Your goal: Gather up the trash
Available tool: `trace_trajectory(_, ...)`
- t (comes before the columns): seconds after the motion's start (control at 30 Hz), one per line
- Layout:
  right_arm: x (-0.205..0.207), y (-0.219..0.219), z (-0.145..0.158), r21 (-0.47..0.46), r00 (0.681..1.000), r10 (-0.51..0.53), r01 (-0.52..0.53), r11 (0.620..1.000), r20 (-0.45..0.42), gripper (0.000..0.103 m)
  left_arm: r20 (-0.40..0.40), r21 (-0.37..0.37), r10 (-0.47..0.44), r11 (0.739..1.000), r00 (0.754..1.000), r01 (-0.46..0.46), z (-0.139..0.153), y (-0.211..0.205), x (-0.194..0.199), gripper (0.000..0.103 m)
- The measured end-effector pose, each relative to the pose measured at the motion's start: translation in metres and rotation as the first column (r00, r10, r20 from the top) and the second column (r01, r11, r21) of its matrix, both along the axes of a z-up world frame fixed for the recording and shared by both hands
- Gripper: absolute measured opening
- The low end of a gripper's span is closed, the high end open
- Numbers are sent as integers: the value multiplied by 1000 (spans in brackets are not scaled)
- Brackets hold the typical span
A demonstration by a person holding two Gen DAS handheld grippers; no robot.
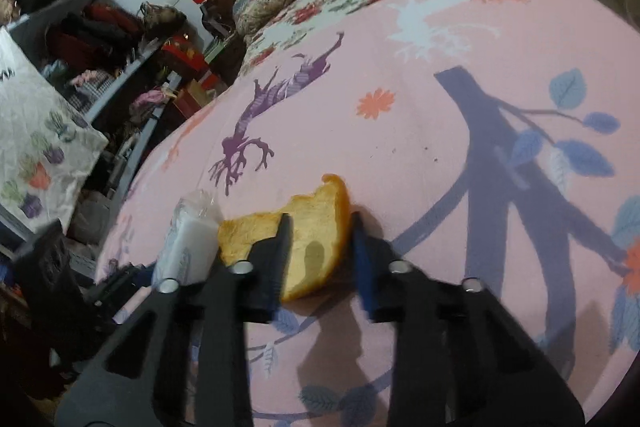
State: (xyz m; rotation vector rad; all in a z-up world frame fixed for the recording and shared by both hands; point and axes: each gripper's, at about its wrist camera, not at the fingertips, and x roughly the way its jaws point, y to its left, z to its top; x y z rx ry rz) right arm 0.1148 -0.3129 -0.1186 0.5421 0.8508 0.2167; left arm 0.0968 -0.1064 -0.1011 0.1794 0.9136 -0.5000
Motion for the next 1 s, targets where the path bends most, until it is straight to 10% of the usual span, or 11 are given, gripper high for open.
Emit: trace_trajectory(1.0, -8, -24, -5, 155, 998, -60, 56, 986, 23, 11, -11, -69, 19, 997, 1000, -19, 1, 10, 2, 61)
